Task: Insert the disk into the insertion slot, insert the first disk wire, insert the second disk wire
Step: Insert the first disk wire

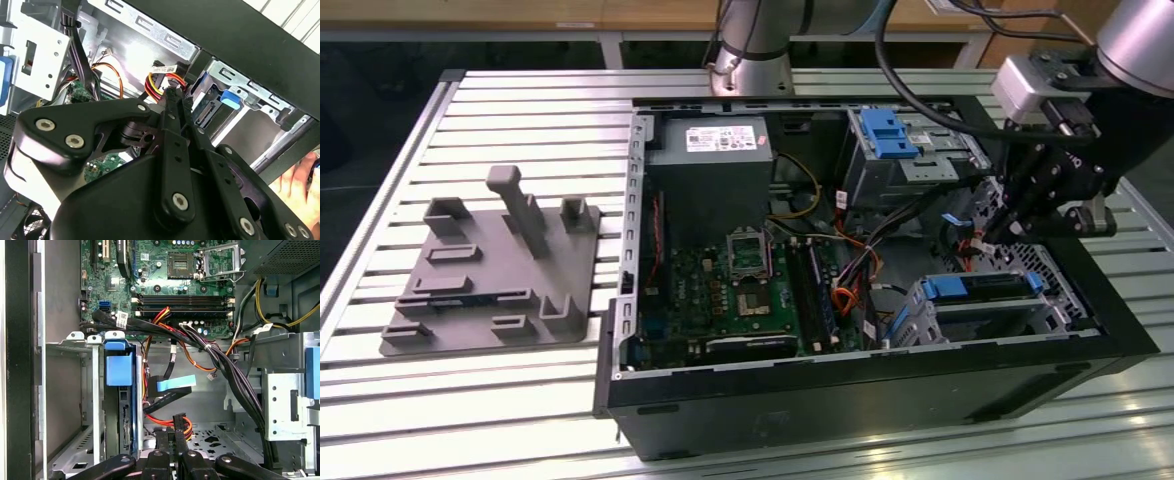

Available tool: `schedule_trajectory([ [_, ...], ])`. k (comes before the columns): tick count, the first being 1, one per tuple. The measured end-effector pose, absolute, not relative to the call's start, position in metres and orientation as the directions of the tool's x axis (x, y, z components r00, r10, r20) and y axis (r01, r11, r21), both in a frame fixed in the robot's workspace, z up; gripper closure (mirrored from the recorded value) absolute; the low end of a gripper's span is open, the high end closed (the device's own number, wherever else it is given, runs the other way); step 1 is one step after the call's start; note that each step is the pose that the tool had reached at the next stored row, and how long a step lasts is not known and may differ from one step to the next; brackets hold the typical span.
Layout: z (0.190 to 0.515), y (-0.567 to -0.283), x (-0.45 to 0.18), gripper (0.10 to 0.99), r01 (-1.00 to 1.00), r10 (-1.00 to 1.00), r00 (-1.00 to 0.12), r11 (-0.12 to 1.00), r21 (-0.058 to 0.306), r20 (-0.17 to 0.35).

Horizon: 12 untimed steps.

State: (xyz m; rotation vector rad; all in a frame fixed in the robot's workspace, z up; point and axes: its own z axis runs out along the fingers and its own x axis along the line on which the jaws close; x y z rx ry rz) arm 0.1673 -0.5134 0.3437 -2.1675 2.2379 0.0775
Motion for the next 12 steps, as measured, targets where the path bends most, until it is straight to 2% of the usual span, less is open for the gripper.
schedule_trajectory([
  [12, 0.347, -0.537, 0.167, 0.922, -0.999, -0.998, -0.033, 0.032, 0.018, -0.058],
])
